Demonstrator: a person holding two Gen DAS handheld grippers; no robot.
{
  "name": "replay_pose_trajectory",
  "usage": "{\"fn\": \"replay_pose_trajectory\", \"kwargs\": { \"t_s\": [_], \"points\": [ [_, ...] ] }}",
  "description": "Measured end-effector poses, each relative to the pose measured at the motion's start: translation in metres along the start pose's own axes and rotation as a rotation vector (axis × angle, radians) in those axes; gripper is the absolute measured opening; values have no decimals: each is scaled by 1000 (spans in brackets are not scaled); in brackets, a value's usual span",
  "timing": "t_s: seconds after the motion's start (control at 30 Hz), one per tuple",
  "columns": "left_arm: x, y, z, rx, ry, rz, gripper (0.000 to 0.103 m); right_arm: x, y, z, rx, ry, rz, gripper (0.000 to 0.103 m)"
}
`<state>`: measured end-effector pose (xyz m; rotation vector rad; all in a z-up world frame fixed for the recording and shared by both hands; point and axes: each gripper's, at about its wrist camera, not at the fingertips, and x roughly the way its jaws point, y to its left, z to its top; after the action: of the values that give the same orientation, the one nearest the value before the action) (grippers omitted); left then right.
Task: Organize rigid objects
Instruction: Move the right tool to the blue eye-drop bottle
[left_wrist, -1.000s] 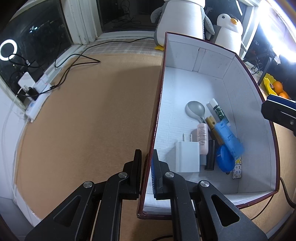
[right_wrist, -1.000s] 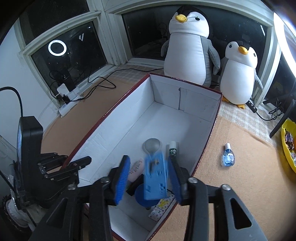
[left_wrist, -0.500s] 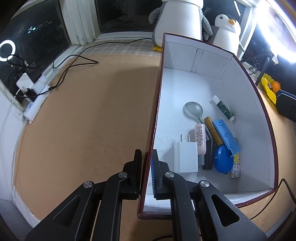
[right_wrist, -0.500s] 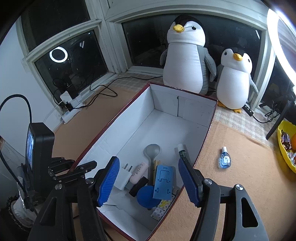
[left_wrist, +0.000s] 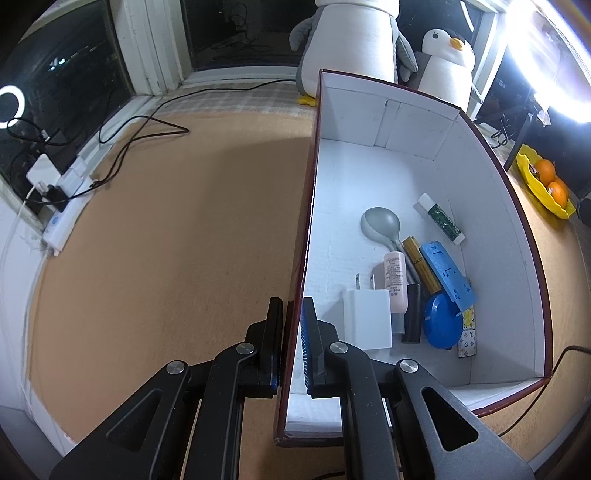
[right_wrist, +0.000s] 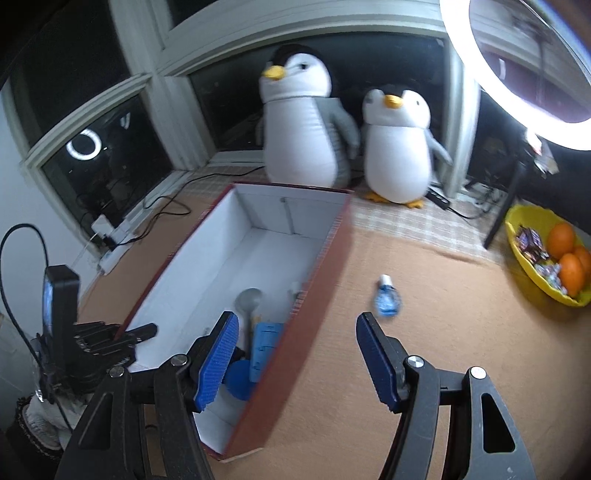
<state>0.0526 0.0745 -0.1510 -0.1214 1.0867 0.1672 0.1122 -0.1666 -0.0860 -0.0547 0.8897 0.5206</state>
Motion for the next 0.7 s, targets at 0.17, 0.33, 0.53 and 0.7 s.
{"fn": "replay_pose_trajectory", "kwargs": {
  "t_s": [0.17,0.33,0.53,0.7],
  "points": [
    [-1,-1,3,9,-5,-3,8,6,-40,-6,76,25,-63,62],
    [-1,-2,5,13,-6,1,8,22,-66,-8,98,53,-118,62],
    [-1,-2,6,12,-5,7,8,52,-81,-8,103,101,-141,62],
    [-1,-2,7,7,-4,8,8,79,-87,-3,112,137,-134,62]
  ]
}}
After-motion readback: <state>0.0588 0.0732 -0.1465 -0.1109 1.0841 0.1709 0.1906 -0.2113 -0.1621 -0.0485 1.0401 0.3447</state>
